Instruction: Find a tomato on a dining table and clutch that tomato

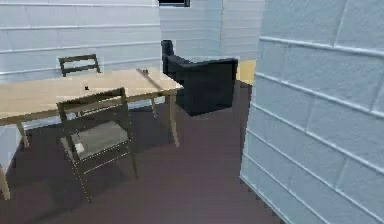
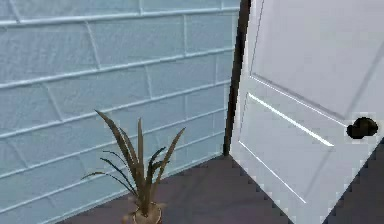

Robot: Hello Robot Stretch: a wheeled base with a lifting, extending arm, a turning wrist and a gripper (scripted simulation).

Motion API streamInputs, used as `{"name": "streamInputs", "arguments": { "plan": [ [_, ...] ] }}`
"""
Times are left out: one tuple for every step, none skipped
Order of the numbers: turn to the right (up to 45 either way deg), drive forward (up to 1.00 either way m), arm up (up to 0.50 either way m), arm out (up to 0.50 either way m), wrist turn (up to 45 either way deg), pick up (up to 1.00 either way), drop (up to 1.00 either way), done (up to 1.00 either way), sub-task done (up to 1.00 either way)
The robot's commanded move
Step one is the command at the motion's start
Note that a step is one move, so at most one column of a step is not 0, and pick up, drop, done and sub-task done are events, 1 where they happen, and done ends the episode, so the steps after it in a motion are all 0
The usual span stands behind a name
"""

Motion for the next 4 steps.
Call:
{"name": "streamInputs", "arguments": {
  "plan": [
    [0.0, 1.00, 0.00, 0.00, 0.0, 0.00, 0.00, 0.00, 0.00],
    [3.0, 0.00, 0.00, 0.00, 0.0, 0.00, 0.00, 0.00, 0.00],
    [0.0, 0.25, 0.00, 0.00, 0.0, 0.00, 0.00, 0.00, 0.00],
    [24.0, 0.00, 0.00, 0.00, 0.0, 0.00, 0.00, 0.00, 0.00]
  ]
}}
